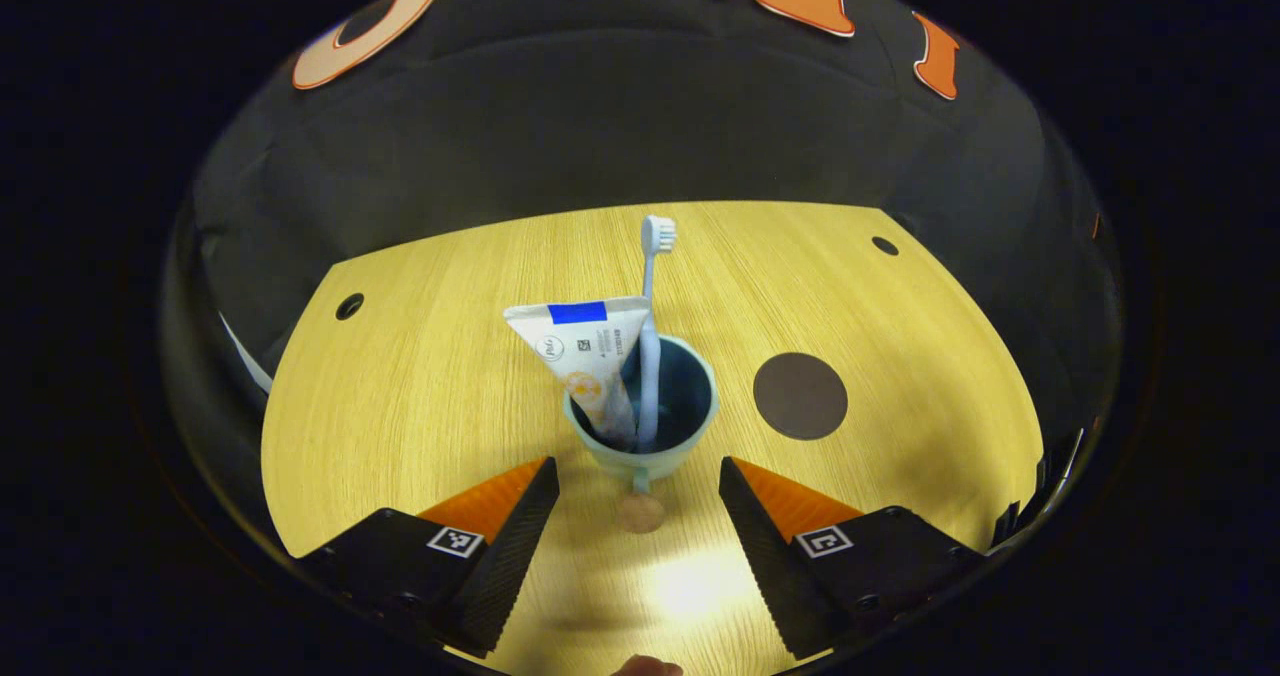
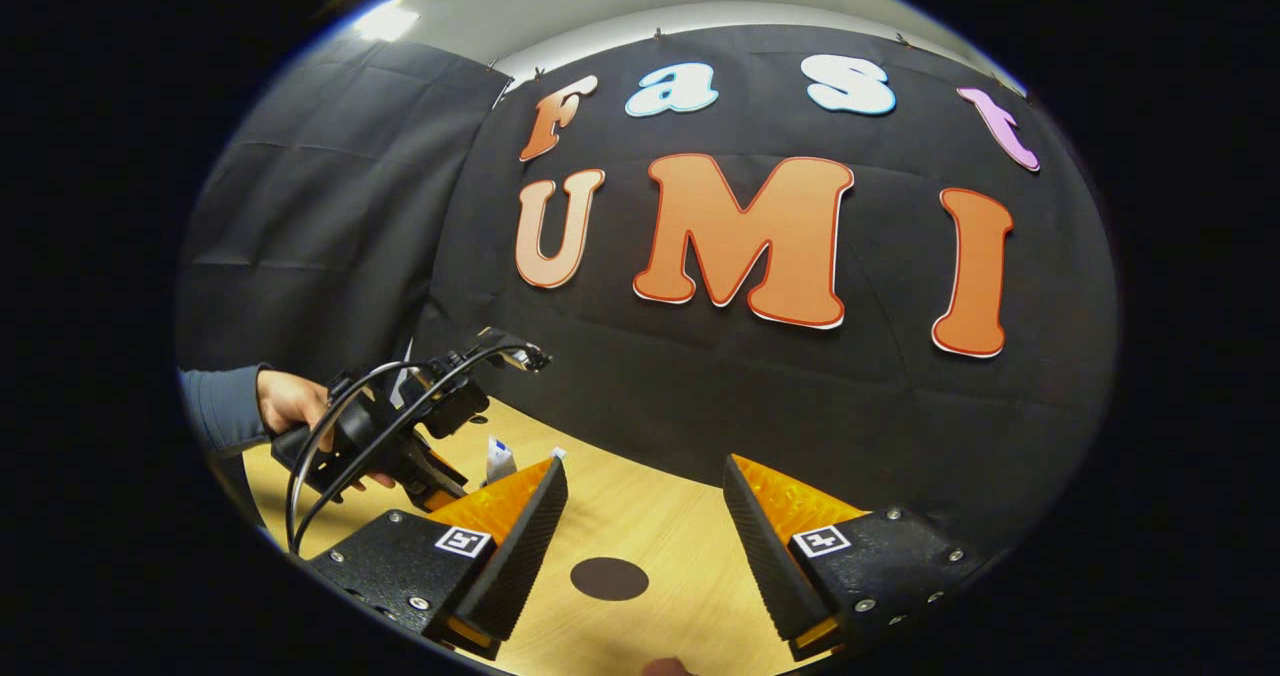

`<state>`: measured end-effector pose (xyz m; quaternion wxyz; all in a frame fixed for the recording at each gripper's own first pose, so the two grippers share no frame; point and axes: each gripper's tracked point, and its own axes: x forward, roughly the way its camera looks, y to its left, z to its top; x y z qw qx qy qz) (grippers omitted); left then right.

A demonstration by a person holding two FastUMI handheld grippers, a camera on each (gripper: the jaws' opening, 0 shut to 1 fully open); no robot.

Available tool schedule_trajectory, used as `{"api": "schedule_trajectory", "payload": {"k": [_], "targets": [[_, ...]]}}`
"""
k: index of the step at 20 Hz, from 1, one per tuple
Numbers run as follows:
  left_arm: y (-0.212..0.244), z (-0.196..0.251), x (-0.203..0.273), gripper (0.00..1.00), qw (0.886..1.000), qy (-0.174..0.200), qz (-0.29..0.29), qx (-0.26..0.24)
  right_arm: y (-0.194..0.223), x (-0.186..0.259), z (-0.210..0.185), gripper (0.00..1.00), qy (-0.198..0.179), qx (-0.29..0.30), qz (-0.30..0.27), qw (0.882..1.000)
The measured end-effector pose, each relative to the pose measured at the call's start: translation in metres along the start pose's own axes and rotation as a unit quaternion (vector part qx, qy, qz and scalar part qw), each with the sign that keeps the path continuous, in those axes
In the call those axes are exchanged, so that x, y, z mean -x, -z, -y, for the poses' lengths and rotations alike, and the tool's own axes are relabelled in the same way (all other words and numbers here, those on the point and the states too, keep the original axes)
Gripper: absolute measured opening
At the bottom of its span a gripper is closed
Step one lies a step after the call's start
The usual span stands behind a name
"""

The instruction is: Put the toothbrush and toothpaste on the desktop into the cup, then pick up the cup and place it on the coaster on the desktop.

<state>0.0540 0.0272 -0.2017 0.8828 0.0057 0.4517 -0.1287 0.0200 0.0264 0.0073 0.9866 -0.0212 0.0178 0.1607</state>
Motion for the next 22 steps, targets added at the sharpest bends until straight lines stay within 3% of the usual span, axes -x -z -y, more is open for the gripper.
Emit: {"api": "schedule_trajectory", "payload": {"k": [7, 10, 11, 16, 22], "targets": [[0.015, 0.004, -0.015, 0.97, 0.997, 0.000, -0.075, 0.005, 0.001, 0.008, -0.002, 0.94, -0.017, 0.003, -0.003, 1.000], [0.025, 0.002, -0.024, 0.79, 0.995, -0.009, -0.098, 0.010, 0.007, 0.010, -0.004, 0.94, -0.024, 0.002, -0.007, 1.000], [0.027, 0.003, -0.026, 0.78, 0.995, -0.010, -0.100, 0.013, 0.008, 0.010, -0.006, 0.94, -0.027, 0.000, -0.007, 1.000], [0.026, -0.001, -0.035, 0.32, 0.994, -0.022, -0.102, 0.031, 0.027, 0.007, -0.011, 0.94, -0.038, -0.015, -0.020, 0.999], [0.005, -0.005, -0.058, 0.27, 0.995, -0.025, -0.091, 0.037, 0.030, 0.011, -0.009, 0.94, -0.034, -0.016, -0.022, 0.999]]}}
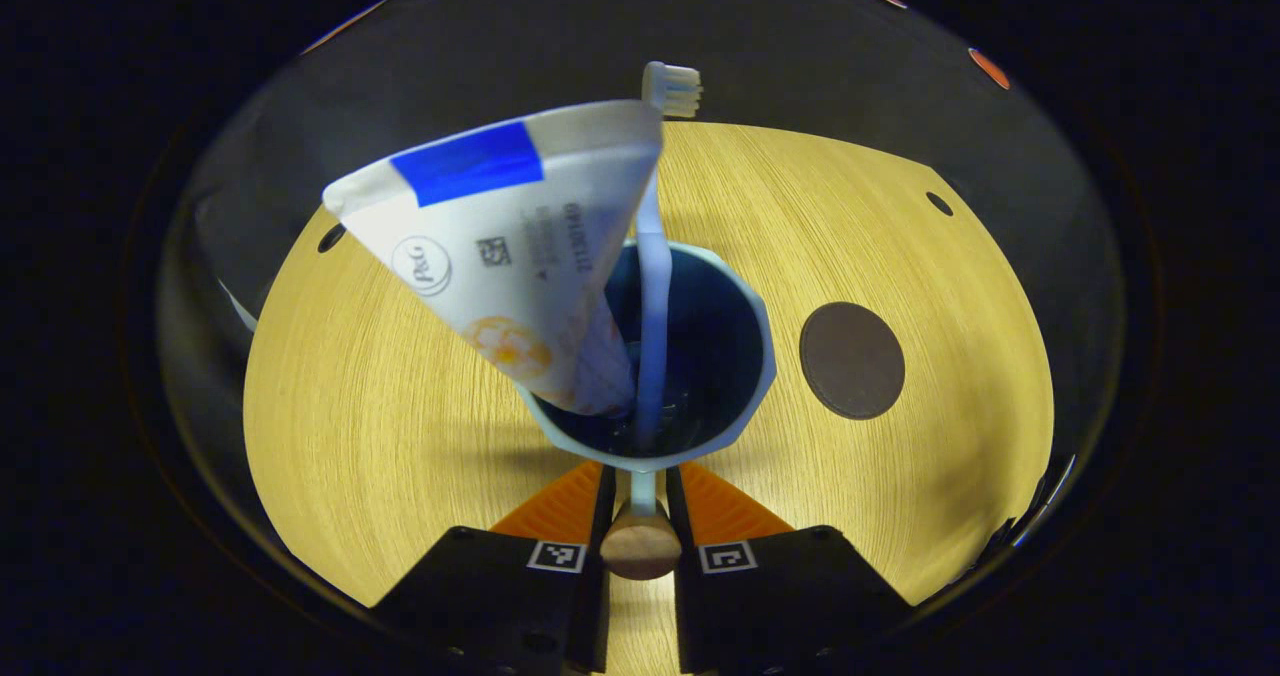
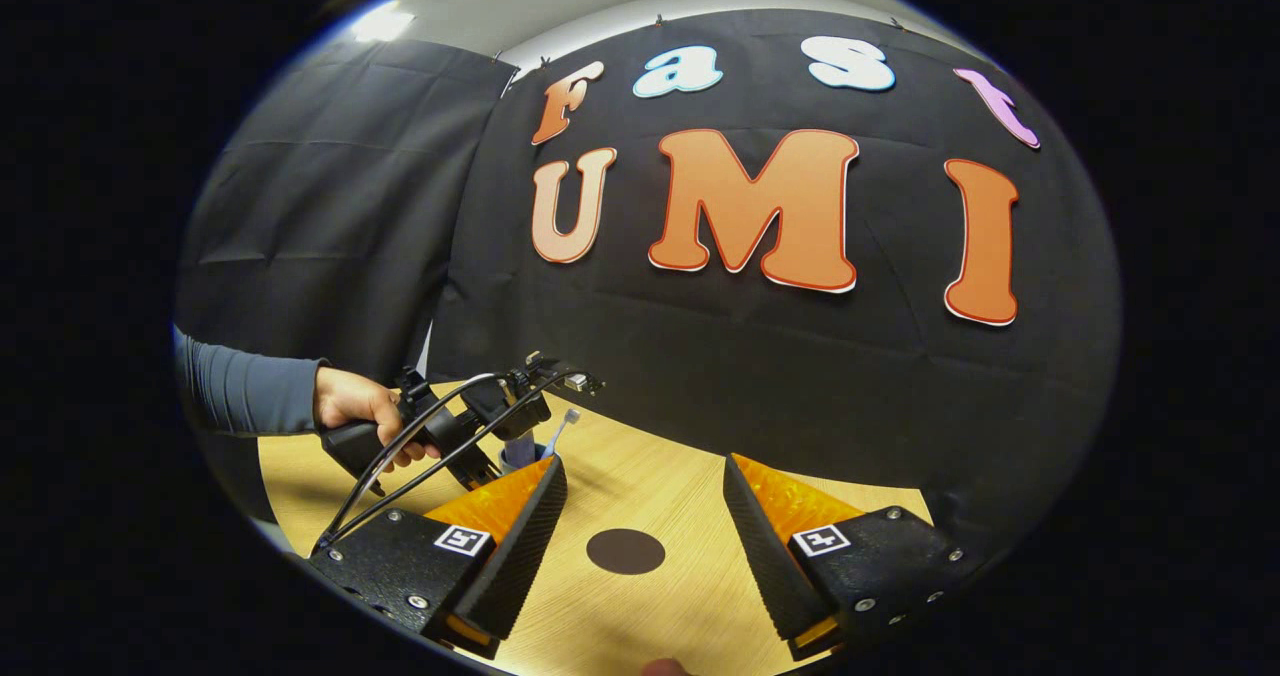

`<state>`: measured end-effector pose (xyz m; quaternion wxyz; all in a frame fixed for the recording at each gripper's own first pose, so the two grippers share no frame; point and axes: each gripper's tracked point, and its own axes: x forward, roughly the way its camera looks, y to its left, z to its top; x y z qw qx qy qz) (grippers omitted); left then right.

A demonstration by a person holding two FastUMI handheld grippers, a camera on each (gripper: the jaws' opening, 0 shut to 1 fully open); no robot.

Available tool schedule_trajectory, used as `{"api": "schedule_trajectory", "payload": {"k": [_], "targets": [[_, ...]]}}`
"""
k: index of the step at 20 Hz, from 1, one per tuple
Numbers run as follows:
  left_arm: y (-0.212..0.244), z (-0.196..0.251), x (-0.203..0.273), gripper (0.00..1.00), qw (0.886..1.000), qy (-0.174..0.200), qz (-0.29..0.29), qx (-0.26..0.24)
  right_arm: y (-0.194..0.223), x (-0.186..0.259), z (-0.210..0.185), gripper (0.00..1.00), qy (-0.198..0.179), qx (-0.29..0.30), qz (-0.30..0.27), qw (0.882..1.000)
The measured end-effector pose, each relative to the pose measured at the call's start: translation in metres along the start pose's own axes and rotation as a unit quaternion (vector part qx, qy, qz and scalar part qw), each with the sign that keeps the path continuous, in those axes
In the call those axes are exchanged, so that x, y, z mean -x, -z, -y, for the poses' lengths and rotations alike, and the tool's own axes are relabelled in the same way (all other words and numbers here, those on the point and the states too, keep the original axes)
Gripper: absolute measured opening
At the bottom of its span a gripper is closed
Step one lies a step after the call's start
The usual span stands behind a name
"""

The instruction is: Put the toothbrush and toothpaste on the desktop into the cup, then pick up the cup and place it on the coaster on the desktop.

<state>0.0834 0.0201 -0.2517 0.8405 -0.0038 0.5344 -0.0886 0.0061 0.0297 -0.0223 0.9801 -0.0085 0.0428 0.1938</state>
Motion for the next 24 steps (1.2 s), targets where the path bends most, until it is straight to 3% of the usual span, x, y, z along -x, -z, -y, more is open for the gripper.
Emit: {"api": "schedule_trajectory", "payload": {"k": [7, 9, 10, 11, 13, 18, 20, 24], "targets": [[-0.063, 0.003, -0.036, 0.27, 1.000, 0.001, 0.013, 0.005, 0.003, 0.006, 0.008, 0.94, 0.011, -0.006, 0.003, 1.000], [-0.080, 0.007, -0.014, 0.26, 1.000, -0.002, 0.023, -0.003, 0.003, 0.008, 0.012, 0.94, 0.015, -0.009, 0.003, 1.000], [-0.102, 0.030, 0.000, 0.27, 1.000, -0.003, 0.028, -0.007, 0.003, 0.008, 0.014, 0.94, 0.019, -0.011, 0.002, 1.000], [-0.085, 0.048, 0.028, 0.27, 0.999, -0.001, 0.031, -0.012, 0.003, 0.009, 0.016, 0.94, 0.020, -0.012, 0.002, 1.000], [-0.088, 0.052, 0.011, 0.26, 0.999, 0.003, 0.036, -0.020, 0.003, 0.012, 0.018, 0.94, 0.024, -0.015, 0.005, 1.000], [-0.091, 0.149, 0.032, 0.26, 0.998, 0.019, 0.043, -0.031, 0.009, 0.023, 0.023, 0.94, 0.033, -0.028, 0.014, 0.999], [-0.094, 0.147, 0.012, 0.26, 0.998, 0.026, 0.043, -0.040, 0.015, 0.026, 0.026, 0.94, 0.039, -0.031, 0.013, 0.999], [-0.108, 0.206, 0.002, 0.26, 0.996, 0.035, 0.047, -0.065, 0.019, 0.037, 0.037, 0.95, 0.058, -0.024, 0.017, 0.998]]}}
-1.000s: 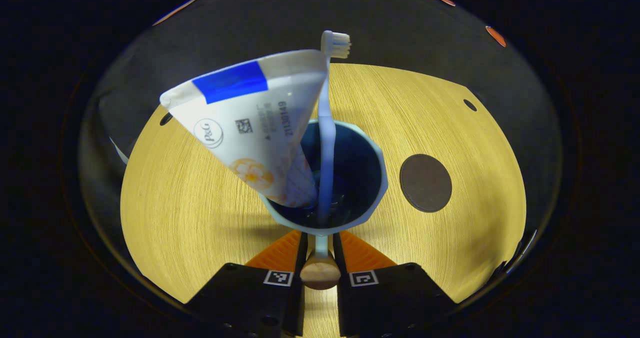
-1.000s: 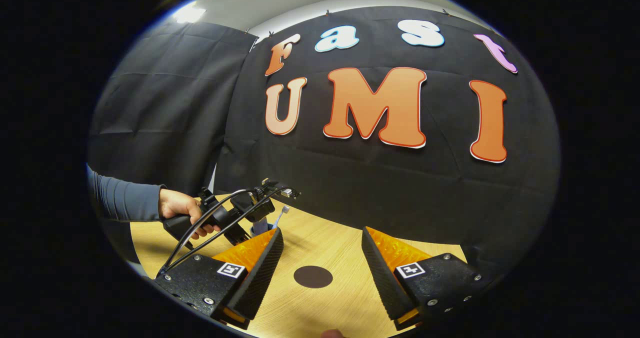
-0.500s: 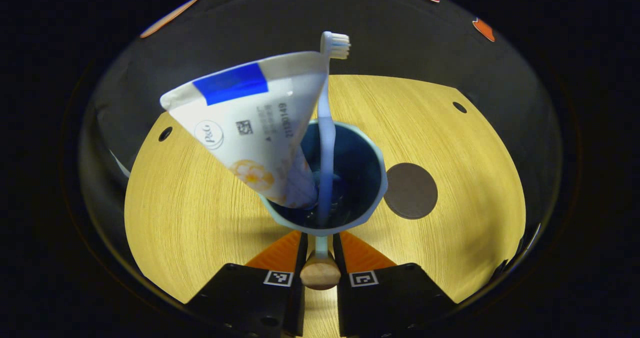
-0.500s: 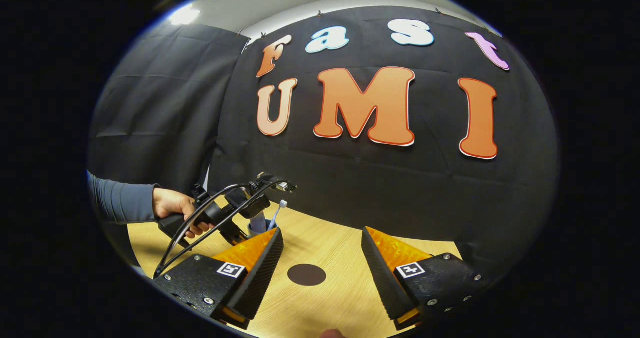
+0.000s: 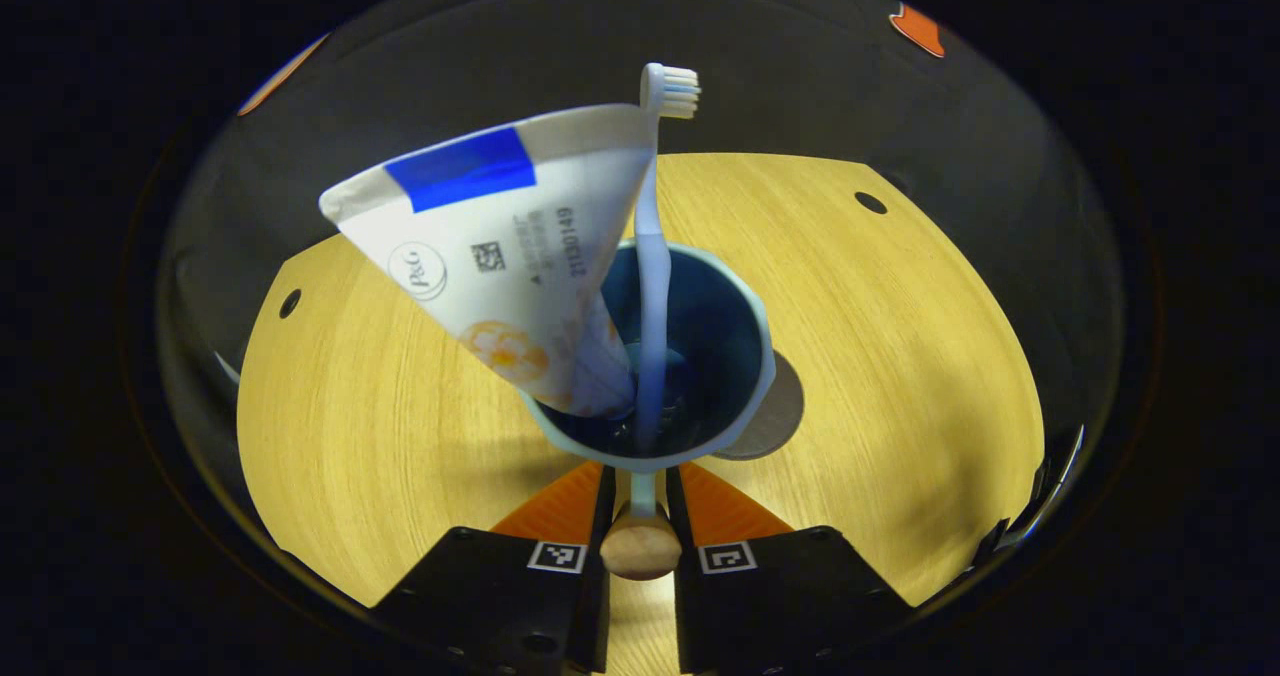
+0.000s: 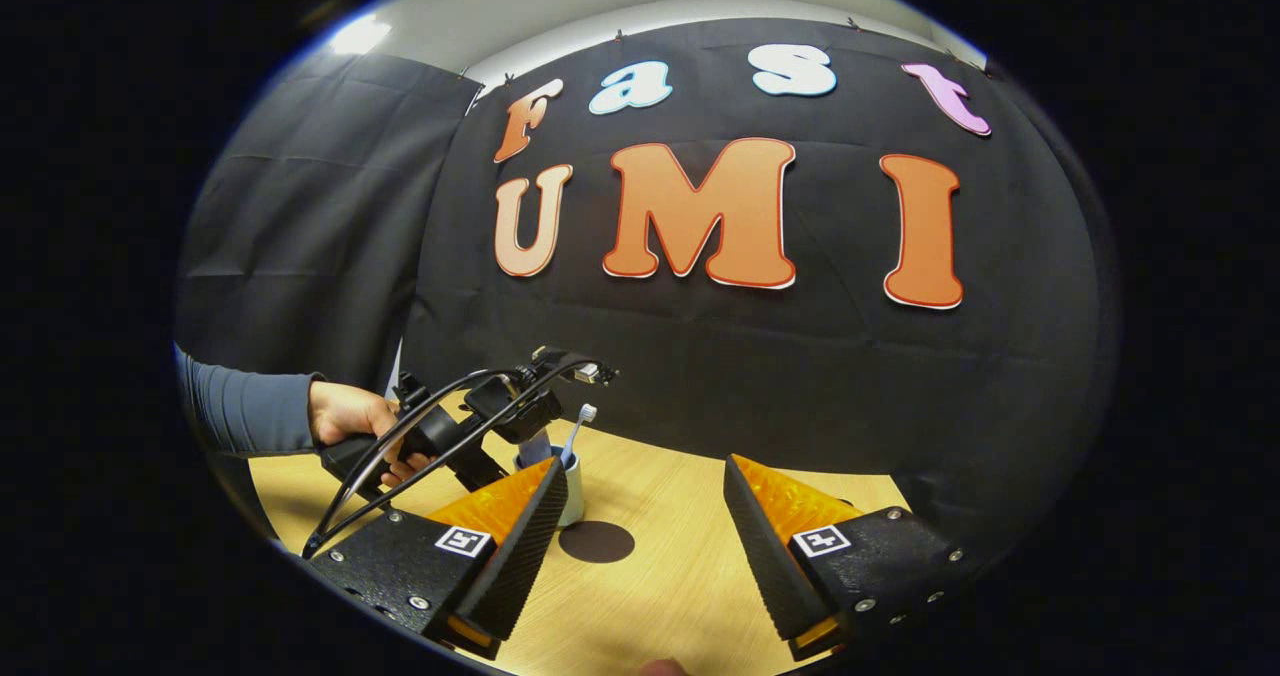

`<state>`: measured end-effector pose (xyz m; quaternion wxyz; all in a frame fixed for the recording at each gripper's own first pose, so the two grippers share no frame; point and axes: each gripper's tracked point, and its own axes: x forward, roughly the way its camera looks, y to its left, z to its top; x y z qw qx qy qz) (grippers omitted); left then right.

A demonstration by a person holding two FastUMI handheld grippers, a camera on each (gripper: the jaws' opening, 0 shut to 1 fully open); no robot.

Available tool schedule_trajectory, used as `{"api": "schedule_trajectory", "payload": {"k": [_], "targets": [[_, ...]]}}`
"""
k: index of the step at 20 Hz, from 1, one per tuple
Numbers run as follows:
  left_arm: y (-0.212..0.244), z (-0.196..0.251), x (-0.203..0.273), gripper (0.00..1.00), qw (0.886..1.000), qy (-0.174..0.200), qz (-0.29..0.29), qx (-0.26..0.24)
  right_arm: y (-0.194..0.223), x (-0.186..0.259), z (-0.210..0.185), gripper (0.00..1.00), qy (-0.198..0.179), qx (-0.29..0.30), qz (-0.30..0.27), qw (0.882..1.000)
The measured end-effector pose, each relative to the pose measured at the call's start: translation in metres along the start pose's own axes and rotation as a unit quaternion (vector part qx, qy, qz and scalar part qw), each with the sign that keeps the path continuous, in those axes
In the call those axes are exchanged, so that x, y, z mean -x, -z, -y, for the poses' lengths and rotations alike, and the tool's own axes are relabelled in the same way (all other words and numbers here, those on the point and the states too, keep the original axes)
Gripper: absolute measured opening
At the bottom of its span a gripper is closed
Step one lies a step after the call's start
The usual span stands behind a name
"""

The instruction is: Put the toothbrush and toothpaste on the desktop into the cup, then pick up the cup and place it on the coaster on the desktop.

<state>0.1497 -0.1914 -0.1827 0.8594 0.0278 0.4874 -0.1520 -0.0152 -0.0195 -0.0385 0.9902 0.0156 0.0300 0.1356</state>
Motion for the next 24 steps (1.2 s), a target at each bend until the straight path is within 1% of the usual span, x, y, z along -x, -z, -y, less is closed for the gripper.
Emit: {"api": "schedule_trajectory", "payload": {"k": [1, 2, 4, 5, 6, 8, 9, 11, 14, 15, 19, 21, 22, 23, 24], "targets": [[-0.004, 0.012, -0.006, 0.26, 1.000, 0.004, -0.001, -0.005, 0.001, 0.002, 0.002, 0.94, 0.001, -0.001, -0.001, 1.000], [-0.009, 0.026, -0.013, 0.26, 1.000, 0.007, -0.002, -0.011, 0.003, 0.004, 0.005, 0.95, 0.004, -0.001, -0.003, 1.000], [-0.009, 0.042, -0.035, 0.26, 1.000, 0.011, -0.003, -0.022, 0.006, 0.007, 0.012, 0.94, 0.013, 0.000, -0.006, 1.000], [-0.008, 0.044, -0.043, 0.26, 1.000, 0.014, -0.004, -0.024, 0.008, 0.010, 0.015, 0.94, 0.016, -0.002, -0.006, 1.000], [0.000, 0.027, -0.054, 0.26, 0.999, 0.017, -0.009, -0.027, 0.011, 0.011, 0.017, 0.94, 0.017, -0.008, -0.005, 1.000], [0.009, 0.014, -0.068, 0.26, 0.999, 0.019, -0.017, -0.032, 0.018, 0.012, 0.020, 0.94, 0.020, -0.015, -0.010, 1.000], [0.007, 0.017, -0.071, 0.26, 0.999, 0.015, -0.015, -0.036, 0.020, 0.011, 0.023, 0.96, 0.022, -0.015, -0.013, 1.000], [0.002, 0.030, -0.071, 0.26, 0.999, 0.012, -0.016, -0.042, 0.023, 0.014, 0.028, 0.95, 0.026, -0.021, -0.015, 0.999], [0.003, 0.043, -0.070, 0.26, 0.998, 0.010, -0.027, -0.048, 0.030, 0.011, 0.028, 0.95, 0.021, -0.035, -0.022, 0.999], [-0.003, 0.047, -0.076, 0.26, 0.998, 0.009, -0.025, -0.049, 0.033, 0.011, 0.029, 0.96, 0.022, -0.033, -0.025, 0.999], [0.001, 0.052, -0.096, 0.26, 0.998, 0.011, -0.031, -0.050, 0.041, 0.008, 0.028, 0.96, 0.023, -0.032, -0.036, 0.999], [0.000, 0.049, -0.089, 0.29, 0.998, 0.010, -0.028, -0.049, 0.044, 0.005, 0.027, 0.96, 0.024, -0.032, -0.040, 0.998], [-0.002, 0.050, -0.089, 0.31, 0.999, 0.013, -0.023, -0.045, 0.044, 0.004, 0.027, 0.96, 0.026, -0.030, -0.040, 0.998], [-0.006, 0.052, -0.088, 0.32, 0.999, 0.017, -0.015, -0.041, 0.044, 0.004, 0.028, 0.96, 0.030, -0.030, -0.039, 0.998], [-0.008, 0.053, -0.086, 0.39, 0.999, 0.021, -0.010, -0.038, 0.041, 0.004, 0.029, 0.96, 0.036, -0.030, -0.037, 0.998]]}}
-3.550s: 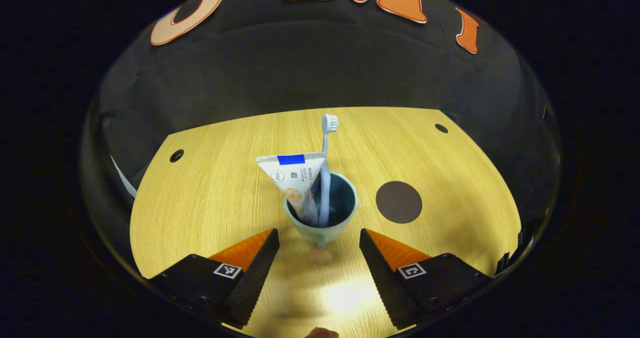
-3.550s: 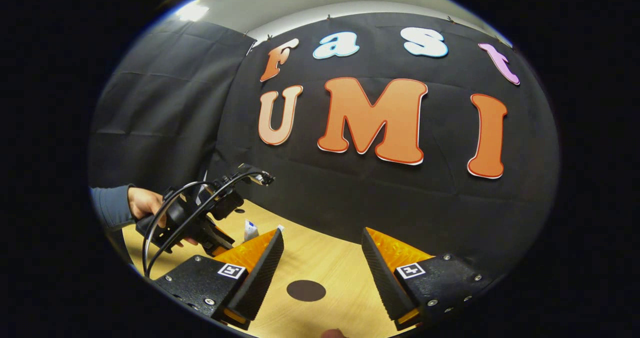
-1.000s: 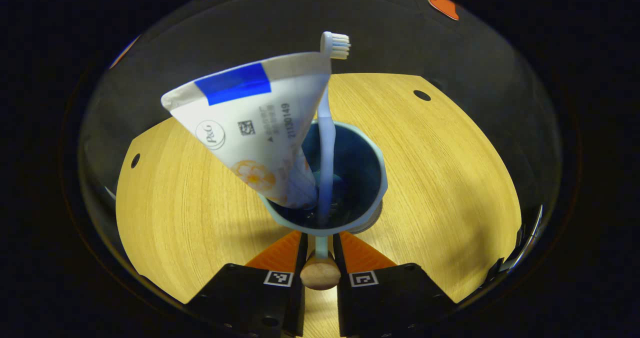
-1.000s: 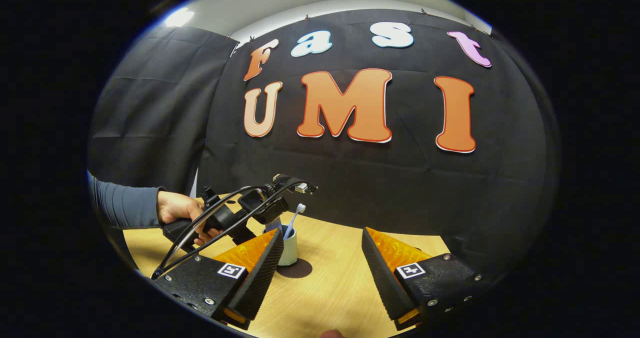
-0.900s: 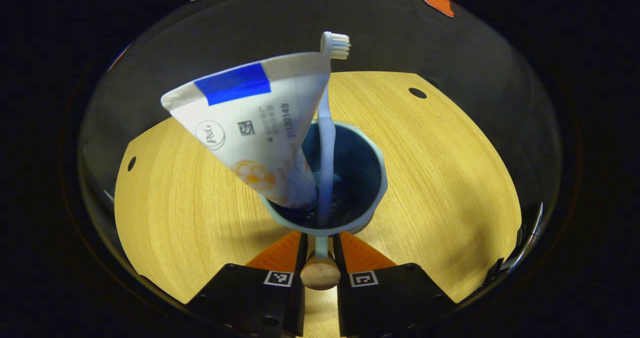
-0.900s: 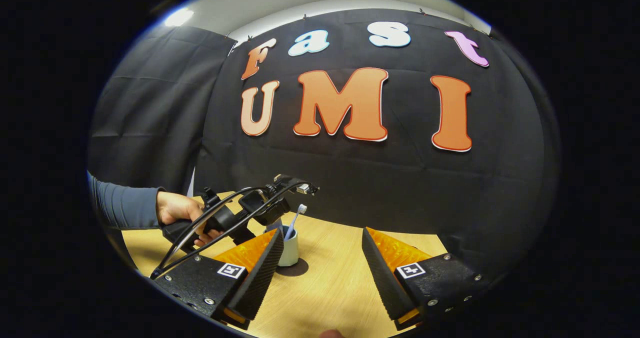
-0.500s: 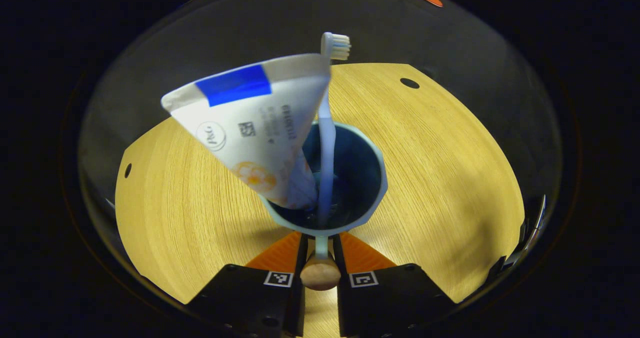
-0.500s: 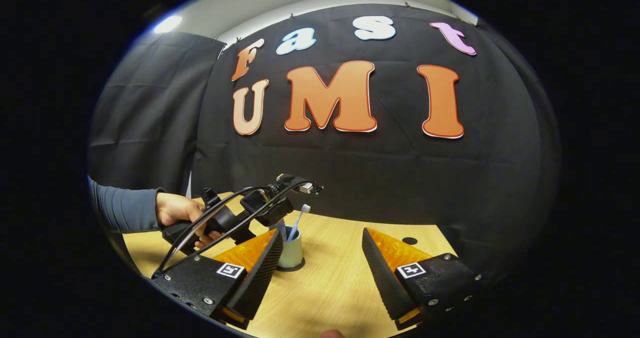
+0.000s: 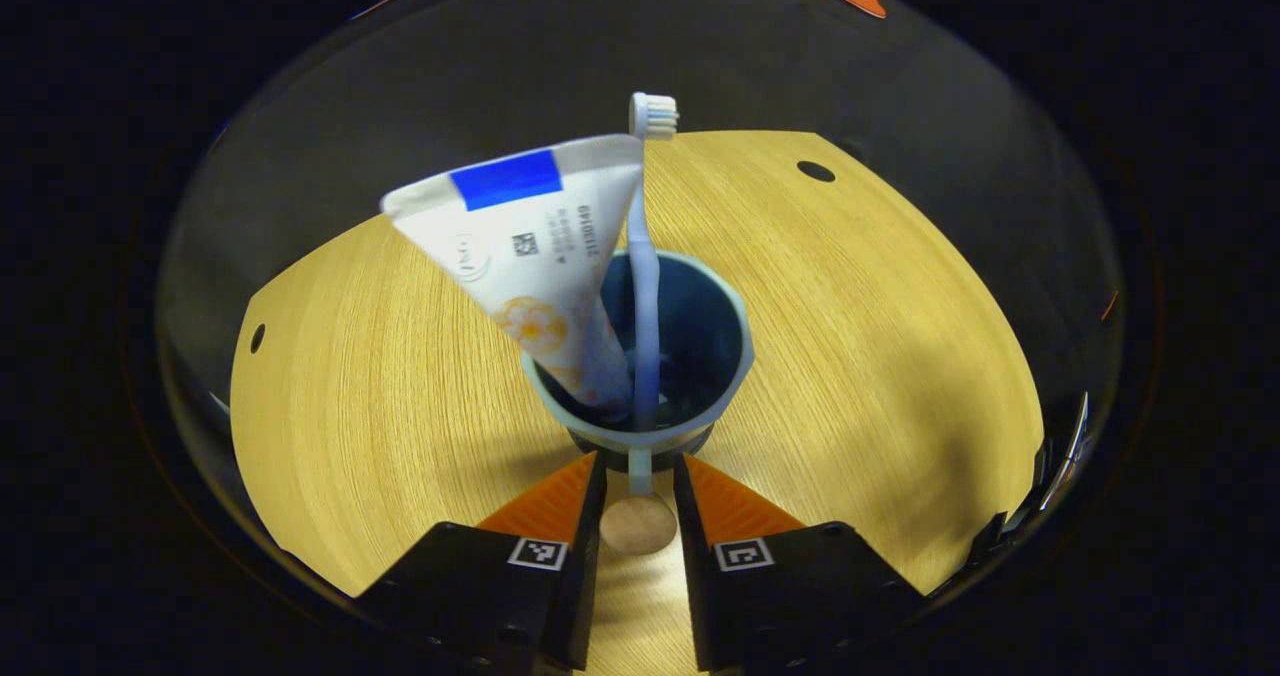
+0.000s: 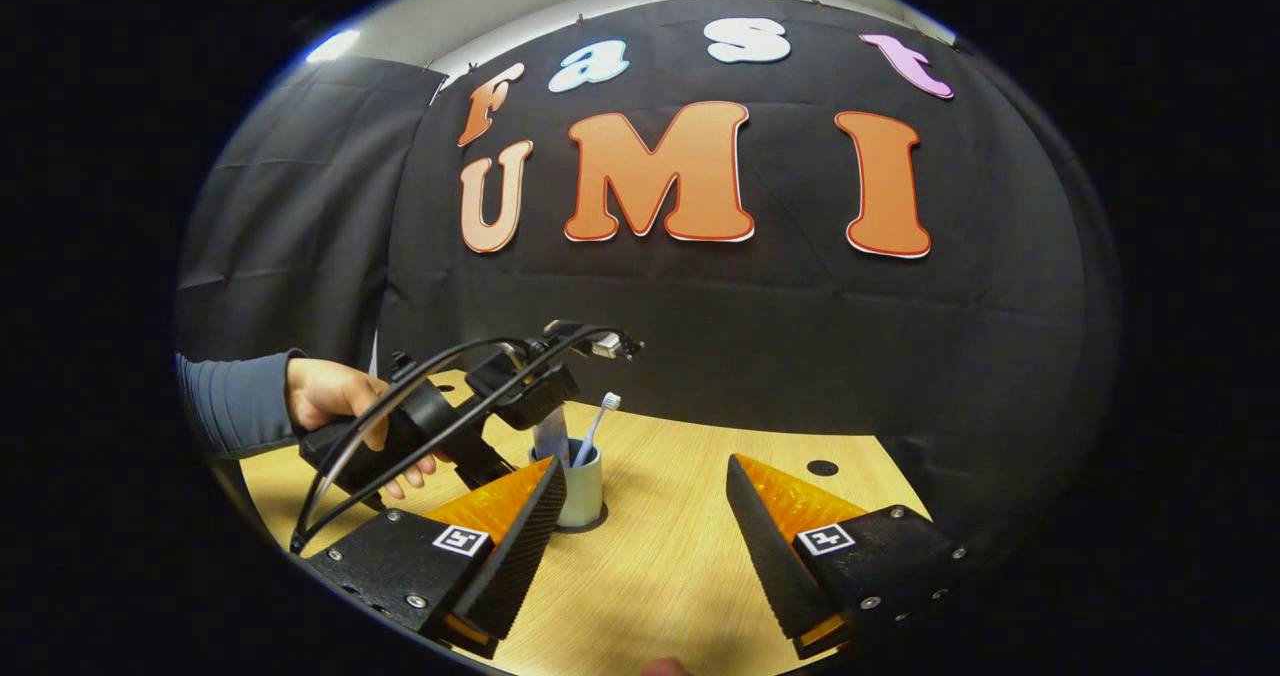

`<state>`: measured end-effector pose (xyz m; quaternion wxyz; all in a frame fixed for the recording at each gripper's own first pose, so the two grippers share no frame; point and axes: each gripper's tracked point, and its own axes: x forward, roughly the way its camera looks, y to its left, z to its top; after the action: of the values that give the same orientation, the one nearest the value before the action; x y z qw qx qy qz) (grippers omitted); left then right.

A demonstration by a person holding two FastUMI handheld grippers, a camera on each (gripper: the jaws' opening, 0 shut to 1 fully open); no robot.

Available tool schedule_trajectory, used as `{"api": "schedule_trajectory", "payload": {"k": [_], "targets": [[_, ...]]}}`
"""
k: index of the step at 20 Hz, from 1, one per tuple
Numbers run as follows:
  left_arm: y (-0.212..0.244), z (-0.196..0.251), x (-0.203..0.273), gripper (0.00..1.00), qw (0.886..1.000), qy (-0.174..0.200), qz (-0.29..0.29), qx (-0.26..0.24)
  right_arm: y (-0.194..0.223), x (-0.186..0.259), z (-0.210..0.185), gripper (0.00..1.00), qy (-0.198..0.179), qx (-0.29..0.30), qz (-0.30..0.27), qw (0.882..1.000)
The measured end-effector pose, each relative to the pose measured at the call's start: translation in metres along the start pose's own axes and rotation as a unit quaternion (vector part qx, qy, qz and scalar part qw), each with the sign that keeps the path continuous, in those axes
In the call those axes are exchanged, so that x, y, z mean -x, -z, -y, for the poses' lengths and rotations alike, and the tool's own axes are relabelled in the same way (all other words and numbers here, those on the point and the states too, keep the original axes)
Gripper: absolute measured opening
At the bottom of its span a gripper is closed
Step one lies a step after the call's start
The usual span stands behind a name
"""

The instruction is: Put the toothbrush and toothpaste on the desktop into the cup, then pick up the cup and place it on the coaster on the desktop.

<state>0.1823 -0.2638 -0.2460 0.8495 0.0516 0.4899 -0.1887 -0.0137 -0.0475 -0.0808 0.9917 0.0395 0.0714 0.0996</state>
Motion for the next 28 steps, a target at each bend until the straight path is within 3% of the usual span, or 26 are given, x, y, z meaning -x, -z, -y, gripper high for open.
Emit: {"api": "schedule_trajectory", "payload": {"k": [1, 4, 7, 9, 11, 13, 16, 19, 22, 26, 28], "targets": [[0.003, 0.000, 0.006, 0.40, 1.000, 0.008, 0.010, 0.003, -0.003, 0.000, 0.002, 0.96, 0.009, -0.001, 0.007, 1.000], [-0.002, 0.002, 0.024, 0.64, 0.998, 0.031, 0.046, 0.015, -0.015, -0.004, 0.002, 0.96, 0.023, -0.009, 0.023, 0.999], [0.002, 0.009, 0.042, 0.74, 0.993, 0.077, 0.074, 0.042, -0.027, -0.005, 0.005, 0.96, 0.045, -0.015, 0.036, 0.998], [-0.004, -0.002, 0.064, 0.79, 0.991, 0.069, 0.109, 0.042, -0.036, -0.006, -0.001, 0.96, 0.047, -0.017, 0.046, 0.998], [-0.011, -0.021, 0.084, 0.94, 0.988, 0.044, 0.145, 0.039, -0.044, -0.009, -0.009, 0.96, 0.047, -0.018, 0.050, 0.997], [-0.018, -0.042, 0.108, 0.97, 0.982, 0.004, 0.188, 0.037, -0.052, -0.012, -0.018, 0.96, 0.046, -0.016, 0.059, 0.997], [-0.031, -0.075, 0.139, 0.98, 0.963, -0.067, 0.259, 0.027, -0.065, -0.015, -0.035, 0.96, 0.036, -0.010, 0.078, 0.996], [-0.035, -0.083, 0.154, 0.98, 0.940, -0.093, 0.326, 0.032, -0.086, -0.018, -0.053, 0.96, 0.029, -0.004, 0.103, 0.994], [-0.042, -0.098, 0.177, 0.97, 0.910, -0.154, 0.384, 0.019, -0.101, -0.019, -0.065, 0.98, 0.035, 0.024, 0.125, 0.991], [-0.041, -0.104, 0.227, 0.96, 0.881, -0.157, 0.446, 0.027, -0.109, -0.021, -0.079, 0.97, 0.042, 0.041, 0.137, 0.989], [-0.047, -0.107, 0.242, 0.96, 0.860, -0.168, 0.481, 0.022, -0.106, -0.023, -0.076, 0.97, 0.052, 0.043, 0.133, 0.989]]}}
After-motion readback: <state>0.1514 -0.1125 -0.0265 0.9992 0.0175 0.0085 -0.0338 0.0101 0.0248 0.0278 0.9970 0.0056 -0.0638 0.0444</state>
